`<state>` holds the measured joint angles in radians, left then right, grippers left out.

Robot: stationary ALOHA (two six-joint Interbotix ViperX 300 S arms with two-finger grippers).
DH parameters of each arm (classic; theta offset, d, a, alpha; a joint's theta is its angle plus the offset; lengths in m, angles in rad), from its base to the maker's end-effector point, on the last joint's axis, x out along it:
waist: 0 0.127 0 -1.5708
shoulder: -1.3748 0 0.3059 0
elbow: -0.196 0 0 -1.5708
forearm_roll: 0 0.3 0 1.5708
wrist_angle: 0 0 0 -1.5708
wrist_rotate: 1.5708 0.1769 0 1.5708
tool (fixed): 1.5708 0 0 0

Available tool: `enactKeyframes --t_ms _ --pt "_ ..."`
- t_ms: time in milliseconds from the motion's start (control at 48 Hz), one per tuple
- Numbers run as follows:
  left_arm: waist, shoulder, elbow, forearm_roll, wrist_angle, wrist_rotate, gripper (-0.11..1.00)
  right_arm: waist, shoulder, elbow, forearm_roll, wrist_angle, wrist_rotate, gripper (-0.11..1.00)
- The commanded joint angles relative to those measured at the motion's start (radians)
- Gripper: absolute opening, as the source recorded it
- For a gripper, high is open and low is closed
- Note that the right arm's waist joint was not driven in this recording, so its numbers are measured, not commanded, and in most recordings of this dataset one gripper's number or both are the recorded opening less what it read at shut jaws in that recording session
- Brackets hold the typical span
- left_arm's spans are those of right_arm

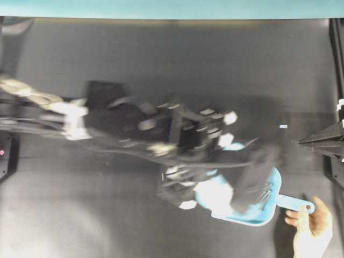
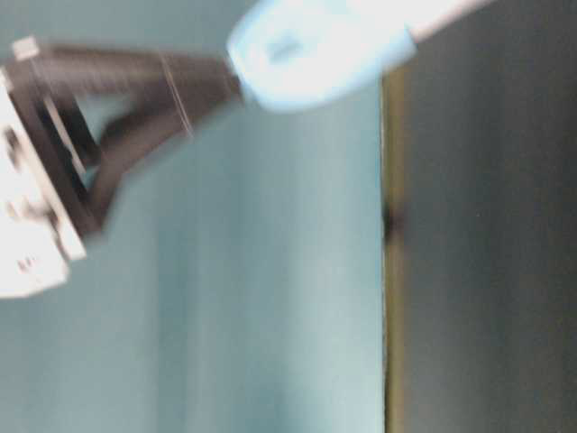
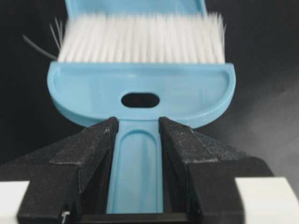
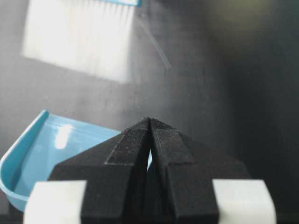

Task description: Hold the dustpan with a person, while the left arm uses a hand brush to gather the screws into the dustpan.

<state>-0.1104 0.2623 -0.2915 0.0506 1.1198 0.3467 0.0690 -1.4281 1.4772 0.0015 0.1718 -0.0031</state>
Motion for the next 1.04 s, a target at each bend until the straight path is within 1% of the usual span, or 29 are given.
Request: enactKeyframes --t_ms 0,42,63,167,250,375,396,459,542,604,709,813,875,1021 --pt "0.009 -0.092 0.109 0.002 -0.121 -0.003 0.31 0.0 0.006 -0.005 0.0 -0.005 -0.005 0.01" --pt "0.015 -0.117 0.161 0.002 -0.173 -0.003 0.31 -0.002 0.003 -0.005 0.0 -0.005 -0.005 0.01" --pt "0.02 -0.14 0.204 0.002 -0.213 -0.005 0.31 0.0 0.003 -0.005 0.0 -0.005 -0.005 0.0" --pt "0.034 -0.215 0.35 0.002 -0.334 -0.009 0.31 -0.002 0.003 -0.005 0.0 -0.005 -0.005 0.01" --pt "0.041 -0.276 0.472 0.002 -0.434 -0.031 0.31 0.0 0.003 -0.005 0.0 -0.005 -0.005 0.01" --pt "0.052 -0.374 0.65 0.003 -0.595 -0.104 0.31 -0.002 0.003 -0.005 0.0 -0.005 -0.005 0.01" --pt "0.055 -0.397 0.695 0.003 -0.634 -0.127 0.31 0.0 0.003 -0.005 0.0 -0.005 -0.005 0.01" --pt "0.061 -0.443 0.785 0.002 -0.71 -0.172 0.31 -0.002 0.003 -0.005 0.0 -0.005 -0.006 0.01" --pt "0.067 -0.499 0.9 0.003 -0.788 -0.219 0.31 -0.002 0.003 -0.005 -0.002 -0.005 -0.005 0.01" --pt "0.069 -0.526 0.976 0.003 -0.842 -0.242 0.31 0.0 0.003 -0.003 0.0 -0.005 -0.005 0.01" --pt "0.069 -0.54 1.055 0.002 -0.956 -0.275 0.31 -0.002 0.003 -0.005 0.0 -0.005 -0.005 0.01" --pt "0.069 -0.517 1.088 0.003 -1.049 -0.282 0.31 0.0 0.003 -0.005 -0.002 -0.005 -0.005 0.01" --pt "0.069 -0.499 1.098 0.002 -1.081 -0.282 0.31 -0.002 0.002 -0.005 -0.002 -0.003 -0.005 0.01" --pt "0.075 -0.449 1.095 0.002 -1.098 -0.282 0.31 0.0 0.002 -0.005 0.0 -0.003 -0.005 0.01"
